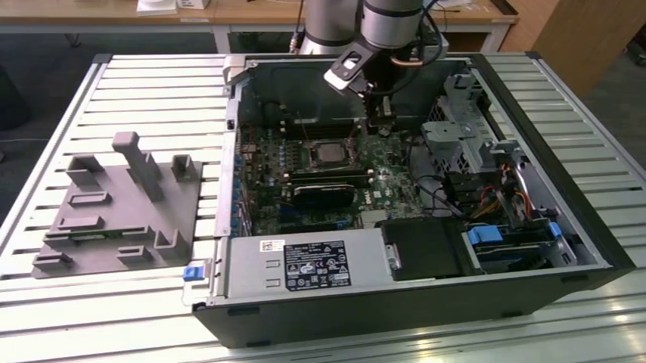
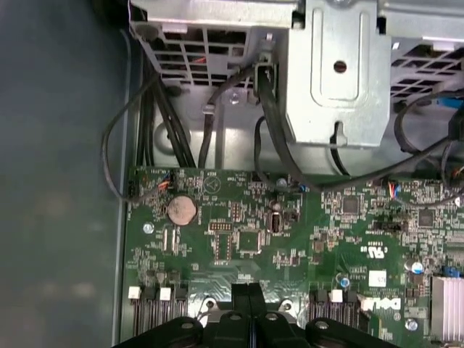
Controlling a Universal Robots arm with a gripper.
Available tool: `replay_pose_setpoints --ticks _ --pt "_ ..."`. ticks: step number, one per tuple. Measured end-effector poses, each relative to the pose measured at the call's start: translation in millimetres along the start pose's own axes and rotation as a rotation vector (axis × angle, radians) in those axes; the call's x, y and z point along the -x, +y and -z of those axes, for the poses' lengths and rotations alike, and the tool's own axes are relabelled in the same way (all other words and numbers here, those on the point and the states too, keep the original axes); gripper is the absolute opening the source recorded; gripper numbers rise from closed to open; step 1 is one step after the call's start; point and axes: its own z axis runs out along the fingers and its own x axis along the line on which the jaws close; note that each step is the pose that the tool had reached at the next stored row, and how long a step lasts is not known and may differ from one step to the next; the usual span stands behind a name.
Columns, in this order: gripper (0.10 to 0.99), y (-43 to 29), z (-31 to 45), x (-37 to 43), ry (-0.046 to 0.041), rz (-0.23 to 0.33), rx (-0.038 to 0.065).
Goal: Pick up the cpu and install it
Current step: 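Close the cpu cover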
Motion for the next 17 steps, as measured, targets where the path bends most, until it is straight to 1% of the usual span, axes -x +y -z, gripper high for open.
replay_pose_setpoints --ticks 17 --pt "0.106 -18.7 -5.5 -0.6 -0.0002 0.0 0.0"
